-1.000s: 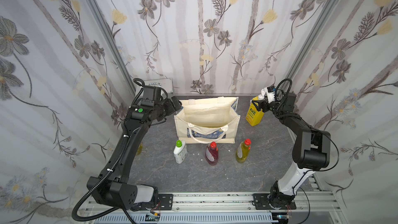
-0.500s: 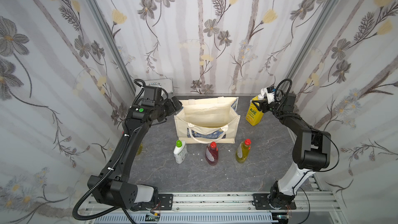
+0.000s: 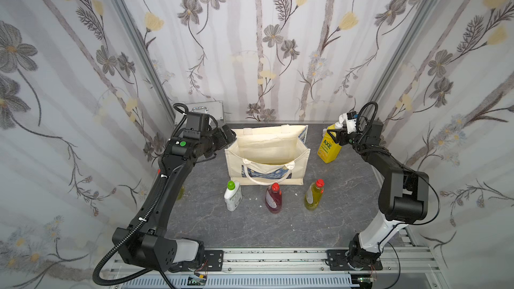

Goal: Pack dish soap into the shopping bag
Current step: Pick up the bottle of dish soap at the center of the board.

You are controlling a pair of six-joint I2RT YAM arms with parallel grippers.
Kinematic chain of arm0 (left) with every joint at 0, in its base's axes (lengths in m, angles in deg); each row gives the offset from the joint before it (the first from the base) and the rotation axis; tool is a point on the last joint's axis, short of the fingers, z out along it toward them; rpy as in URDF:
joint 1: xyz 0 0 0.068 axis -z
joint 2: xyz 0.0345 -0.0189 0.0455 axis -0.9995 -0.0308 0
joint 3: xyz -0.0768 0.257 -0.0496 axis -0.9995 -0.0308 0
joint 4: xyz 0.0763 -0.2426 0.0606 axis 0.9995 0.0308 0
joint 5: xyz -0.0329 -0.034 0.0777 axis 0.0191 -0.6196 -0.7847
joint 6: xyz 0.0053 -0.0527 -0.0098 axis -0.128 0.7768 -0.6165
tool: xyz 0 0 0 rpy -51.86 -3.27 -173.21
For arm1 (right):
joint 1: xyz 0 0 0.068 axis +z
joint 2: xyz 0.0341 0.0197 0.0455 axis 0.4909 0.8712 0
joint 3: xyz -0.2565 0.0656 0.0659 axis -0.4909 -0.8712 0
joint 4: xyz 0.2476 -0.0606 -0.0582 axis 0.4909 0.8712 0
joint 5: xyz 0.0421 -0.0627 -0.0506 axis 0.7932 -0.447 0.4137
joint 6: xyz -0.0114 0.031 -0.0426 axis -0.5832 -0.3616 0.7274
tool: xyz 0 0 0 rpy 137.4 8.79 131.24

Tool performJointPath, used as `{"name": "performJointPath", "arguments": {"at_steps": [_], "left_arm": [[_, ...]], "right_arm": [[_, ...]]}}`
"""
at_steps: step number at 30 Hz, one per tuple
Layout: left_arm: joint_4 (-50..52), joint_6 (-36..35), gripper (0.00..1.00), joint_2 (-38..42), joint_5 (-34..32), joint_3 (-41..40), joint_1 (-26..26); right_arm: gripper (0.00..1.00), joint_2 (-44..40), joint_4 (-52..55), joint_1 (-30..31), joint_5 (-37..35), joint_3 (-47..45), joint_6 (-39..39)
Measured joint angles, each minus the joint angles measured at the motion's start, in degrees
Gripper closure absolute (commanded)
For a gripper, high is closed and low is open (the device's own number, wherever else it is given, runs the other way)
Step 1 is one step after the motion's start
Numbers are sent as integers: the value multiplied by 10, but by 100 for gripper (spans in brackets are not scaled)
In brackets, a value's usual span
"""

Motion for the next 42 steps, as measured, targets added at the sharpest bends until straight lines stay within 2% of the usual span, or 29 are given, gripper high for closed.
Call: {"name": "performJointPath", "arguments": {"at_steps": [11, 29, 35, 42], "left_arm": [[-17, 12, 0, 37, -5, -49, 1], [-28, 8, 0, 79, 10, -55, 5], [-25, 18, 0, 100, 28, -55, 6], [1, 28, 0, 115, 53, -41, 6]], "right_arm": [[53, -32, 59, 7, -24, -1, -35], [55, -181, 202, 43, -126, 18, -96], [55, -232, 261, 53, -153, 43, -135], [56, -266, 354, 88, -210, 113, -163]]}}
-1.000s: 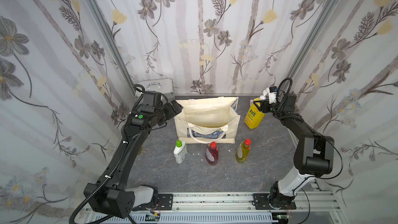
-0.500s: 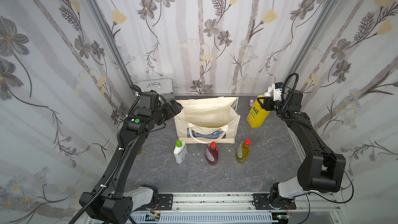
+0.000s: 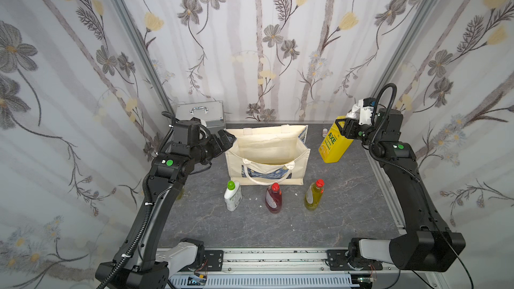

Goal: Pack dish soap into the shopping bag
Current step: Pick up the bottle of dish soap at the center of the board, then place the bottle of dish soap in the shopping bag.

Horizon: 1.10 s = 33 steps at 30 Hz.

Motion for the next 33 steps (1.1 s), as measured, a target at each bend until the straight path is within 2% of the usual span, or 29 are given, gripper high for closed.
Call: {"name": "performJointPath", "arguments": {"at_steps": [10, 18, 33], "left_arm": [[20, 7, 0, 3, 19, 4, 3], [24, 10, 0, -7, 27, 21, 13], [23, 15, 0, 27, 30, -28, 20]], "right_arm": [[56, -31, 124, 21, -65, 112, -60], [57, -35, 202, 46, -79, 192, -93], [57, -29, 248, 89, -89, 323, -158]]}}
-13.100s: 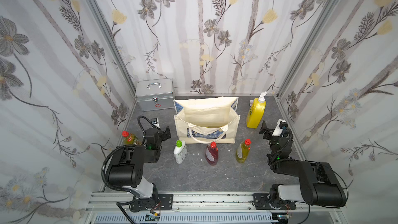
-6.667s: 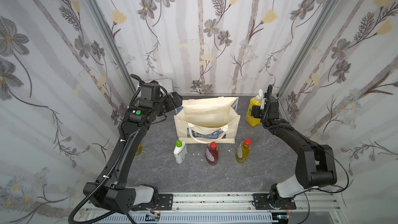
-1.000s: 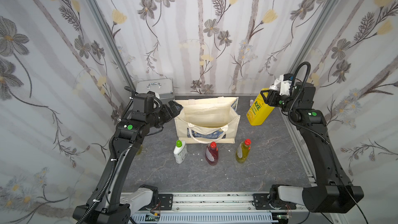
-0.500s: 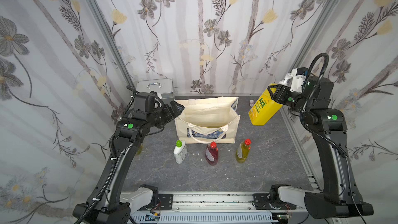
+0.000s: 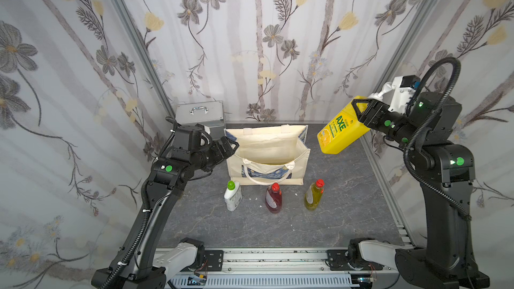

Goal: Pack dish soap into the shopping bag
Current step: Place the bottle of dish soap in the shopping bag.

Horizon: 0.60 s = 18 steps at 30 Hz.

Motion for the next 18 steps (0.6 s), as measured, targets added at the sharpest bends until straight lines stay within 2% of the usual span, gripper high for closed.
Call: {"name": "performJointPath", "arguments": {"at_steps": [8, 18], "left_arm": [[0, -1, 0, 6, 0, -6, 0], [2, -18, 0, 17, -13, -6, 0]], "right_arm": [[58, 41, 4, 46, 4, 57, -29], [58, 59, -6, 100, 1, 65, -66]]}}
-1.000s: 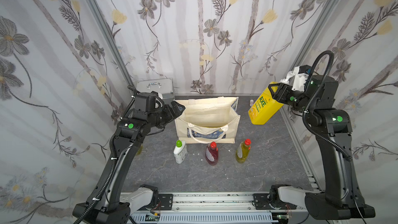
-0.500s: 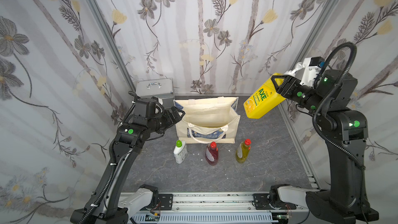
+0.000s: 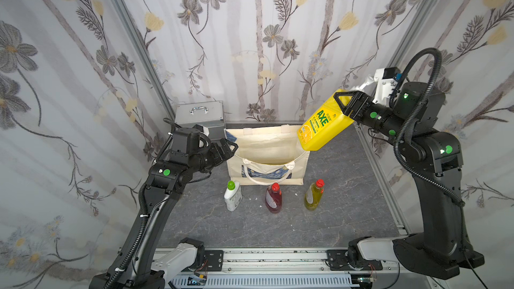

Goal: Pack dish soap into the shopping bag
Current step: Place the bottle of dish soap in the shopping bag.

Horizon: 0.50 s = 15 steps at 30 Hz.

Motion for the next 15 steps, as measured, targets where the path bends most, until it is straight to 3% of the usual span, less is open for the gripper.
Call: {"name": "performJointPath", "arguments": {"at_steps": [15], "left_arm": [[37, -26, 0, 14, -6, 18, -1]], "right_arm": [[57, 85, -73, 88, -31, 5, -4]]}}
